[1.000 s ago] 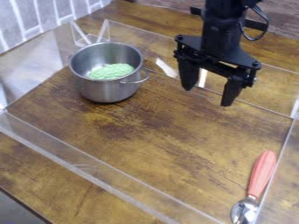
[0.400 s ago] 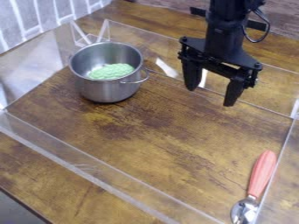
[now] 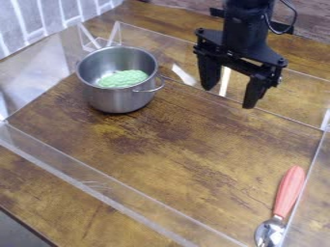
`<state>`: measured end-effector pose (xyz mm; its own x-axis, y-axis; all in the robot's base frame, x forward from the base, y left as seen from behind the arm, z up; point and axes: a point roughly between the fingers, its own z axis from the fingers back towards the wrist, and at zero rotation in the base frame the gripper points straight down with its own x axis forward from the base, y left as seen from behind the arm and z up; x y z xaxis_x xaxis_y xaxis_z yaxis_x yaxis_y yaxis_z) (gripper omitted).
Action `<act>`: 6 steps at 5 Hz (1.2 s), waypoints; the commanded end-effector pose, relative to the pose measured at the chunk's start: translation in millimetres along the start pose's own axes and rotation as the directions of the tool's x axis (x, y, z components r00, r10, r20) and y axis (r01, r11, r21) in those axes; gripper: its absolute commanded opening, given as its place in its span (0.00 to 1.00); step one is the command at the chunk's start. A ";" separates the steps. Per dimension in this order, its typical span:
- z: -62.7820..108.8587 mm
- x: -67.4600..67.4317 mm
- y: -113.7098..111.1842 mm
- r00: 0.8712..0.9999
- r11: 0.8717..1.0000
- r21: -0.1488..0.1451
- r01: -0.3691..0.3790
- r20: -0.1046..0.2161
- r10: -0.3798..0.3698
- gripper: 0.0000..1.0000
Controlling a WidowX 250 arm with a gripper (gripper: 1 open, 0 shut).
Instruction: Put the green object in the silver pot
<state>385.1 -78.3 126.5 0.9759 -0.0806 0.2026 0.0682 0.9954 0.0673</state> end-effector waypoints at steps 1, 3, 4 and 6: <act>31.1 15.1 5.7 0.994 0.997 -0.003 -0.072 0.078 0.072 1.00; 20.4 2.0 2.7 0.994 0.995 -0.010 -0.099 0.046 0.100 1.00; 22.8 -13.3 1.7 0.993 0.996 -0.016 -0.092 0.066 0.093 1.00; 24.6 13.0 -11.8 0.995 0.998 -0.036 0.044 0.096 -0.041 1.00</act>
<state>388.9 -84.2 126.5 0.9689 -0.1068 0.2231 0.0981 0.9939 0.0496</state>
